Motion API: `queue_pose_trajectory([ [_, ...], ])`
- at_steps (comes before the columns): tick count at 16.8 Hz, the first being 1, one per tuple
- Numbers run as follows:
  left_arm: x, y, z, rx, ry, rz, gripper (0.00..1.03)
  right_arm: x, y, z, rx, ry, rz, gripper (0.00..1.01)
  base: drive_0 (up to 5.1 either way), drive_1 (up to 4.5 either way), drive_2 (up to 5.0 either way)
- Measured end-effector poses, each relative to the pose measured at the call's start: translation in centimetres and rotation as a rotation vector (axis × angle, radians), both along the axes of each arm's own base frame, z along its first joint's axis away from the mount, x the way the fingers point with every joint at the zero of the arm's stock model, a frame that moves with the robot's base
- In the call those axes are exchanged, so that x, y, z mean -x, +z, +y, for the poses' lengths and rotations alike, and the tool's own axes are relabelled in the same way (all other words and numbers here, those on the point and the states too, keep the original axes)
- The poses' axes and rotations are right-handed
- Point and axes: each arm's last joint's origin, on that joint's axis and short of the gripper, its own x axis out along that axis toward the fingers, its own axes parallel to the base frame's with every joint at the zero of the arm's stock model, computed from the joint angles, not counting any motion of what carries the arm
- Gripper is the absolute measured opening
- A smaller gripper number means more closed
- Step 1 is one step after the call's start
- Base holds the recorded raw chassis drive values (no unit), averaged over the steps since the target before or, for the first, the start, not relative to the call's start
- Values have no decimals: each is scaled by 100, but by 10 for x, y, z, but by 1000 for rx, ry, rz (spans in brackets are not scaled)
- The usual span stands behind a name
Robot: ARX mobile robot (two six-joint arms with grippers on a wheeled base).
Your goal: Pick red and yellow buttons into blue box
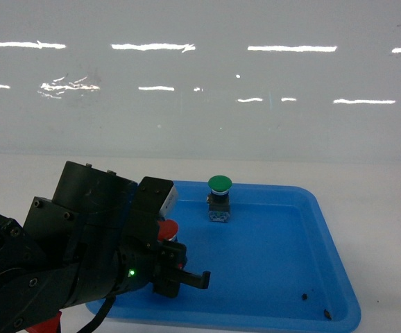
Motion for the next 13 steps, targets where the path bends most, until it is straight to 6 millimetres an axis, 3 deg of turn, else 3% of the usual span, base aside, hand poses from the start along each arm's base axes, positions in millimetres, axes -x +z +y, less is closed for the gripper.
queue_pose_trajectory([
  [3, 4, 19, 9, 12, -7, -31, 25, 0, 0, 0, 0, 0, 0, 38, 0, 0, 0],
  [5, 4, 60, 22, 63, -6, -119, 25, 0, 0, 0, 0, 0, 0, 38, 0, 0, 0],
  [7, 12, 87, 33, 90, 7, -184, 25, 0, 0, 0, 0, 0, 0, 38, 0, 0, 0],
  [10, 27, 104, 44, 75, 78, -261, 25, 0, 0, 0, 0, 0, 0, 38, 0, 0, 0],
  [13, 45, 111, 42, 72, 122, -297, 25, 0, 0, 0, 0, 0, 0, 38, 0, 0, 0],
])
